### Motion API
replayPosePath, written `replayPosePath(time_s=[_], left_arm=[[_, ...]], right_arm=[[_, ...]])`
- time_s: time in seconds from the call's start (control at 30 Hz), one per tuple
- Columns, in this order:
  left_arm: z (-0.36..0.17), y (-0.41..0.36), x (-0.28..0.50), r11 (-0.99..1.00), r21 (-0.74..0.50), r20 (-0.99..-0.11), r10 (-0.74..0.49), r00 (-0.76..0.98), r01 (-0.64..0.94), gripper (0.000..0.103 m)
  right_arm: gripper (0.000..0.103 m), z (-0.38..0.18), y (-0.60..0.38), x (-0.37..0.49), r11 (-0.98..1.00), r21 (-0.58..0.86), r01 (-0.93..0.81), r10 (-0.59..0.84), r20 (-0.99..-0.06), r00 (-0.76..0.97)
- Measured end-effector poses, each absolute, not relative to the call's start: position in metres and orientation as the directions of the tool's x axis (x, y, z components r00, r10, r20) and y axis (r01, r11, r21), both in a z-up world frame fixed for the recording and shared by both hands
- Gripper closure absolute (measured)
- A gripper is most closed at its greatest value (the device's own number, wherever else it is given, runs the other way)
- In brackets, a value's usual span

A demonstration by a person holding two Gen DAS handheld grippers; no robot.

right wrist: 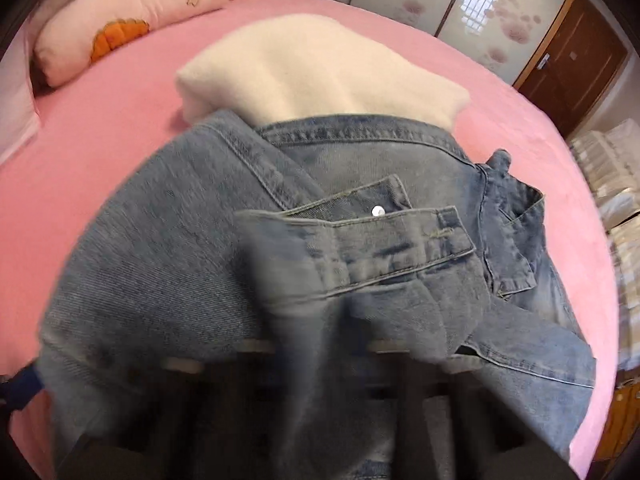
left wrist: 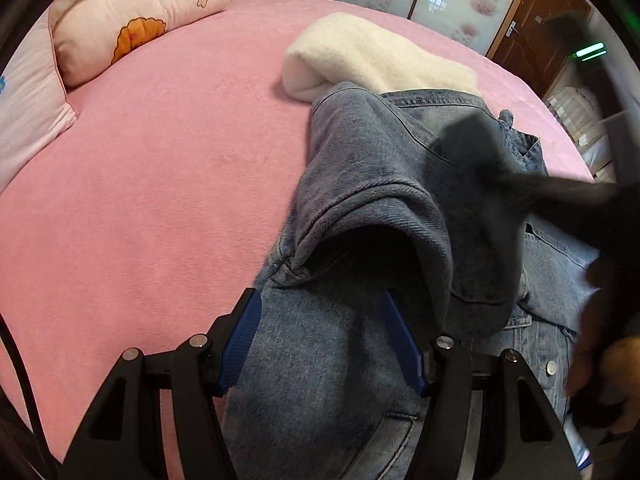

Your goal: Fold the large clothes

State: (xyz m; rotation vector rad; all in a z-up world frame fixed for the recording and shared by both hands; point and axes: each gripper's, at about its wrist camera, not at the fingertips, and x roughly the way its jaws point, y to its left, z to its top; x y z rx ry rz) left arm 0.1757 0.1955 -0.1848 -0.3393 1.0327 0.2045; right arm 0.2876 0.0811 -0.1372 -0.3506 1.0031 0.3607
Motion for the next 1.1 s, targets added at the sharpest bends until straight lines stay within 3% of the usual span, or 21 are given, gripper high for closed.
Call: replayPosePath(time_s=[0.17,0.27,0.3,0.4,0.5,0.63,0.7,0.77,0.87,1.1], left_arm=[[-0.181,0.187,0.176,0.929,-0.201,-0.861,-0.016,0.509,-0.31,0.041],[-0.18,0.175,0.173,0.941,-0.191,-0.857,-0.02,0.516,-0.28,0.041],[-0.181,0.17,0.172,0.946,-0.186,-0.858,-0.025,0.514,-0.265,0.041],[-0.186,0.158,0.169,0.959,-0.171,-0.865,-0.037,0.501,-0.224,0.041],[-0.187,0.148,0.167,0.968,-0.167,-0.869,-0.056,0.492,-0.185,0.041],[-0.171,0.148,0.165,0.971,-0.2,-0.851,-0.105,0.514,-0.134,0.041],[-0.159,0.153,0.168,0.963,-0.242,-0.828,-0.14,0.544,-0.12,0.041],[-0.149,0.167,0.183,0.946,-0.299,-0.803,-0.181,0.568,-0.122,0.037],[-0.149,0.187,0.208,0.924,-0.347,-0.793,-0.2,0.575,-0.158,0.031],[-0.192,0.216,0.296,0.94,-0.259,-0.877,-0.134,0.46,-0.22,0.031]], right_arm=[[0.099,-0.046,-0.002,0.278,0.917,0.056,-0.395,0.318,-0.701,0.639],[0.098,-0.028,-0.085,0.267,0.95,0.156,-0.269,0.305,-0.634,0.711],[0.096,-0.034,-0.112,0.263,0.955,0.188,-0.23,0.297,-0.635,0.714],[0.072,-0.086,-0.179,0.249,0.976,0.199,-0.088,0.208,-0.731,0.649],[0.069,-0.146,-0.217,0.237,0.981,0.192,0.003,0.167,-0.857,0.488],[0.069,-0.167,-0.25,0.231,0.964,0.263,0.039,0.219,-0.869,0.443],[0.063,-0.164,-0.258,0.246,0.953,0.3,0.026,0.256,-0.852,0.457],[0.04,-0.166,-0.261,0.261,0.948,0.319,0.008,0.279,-0.841,0.463],[0.038,-0.177,-0.259,0.296,0.939,0.344,-0.022,0.318,-0.842,0.435],[0.038,-0.198,-0.242,0.357,0.936,0.348,-0.056,0.337,-0.834,0.437]])
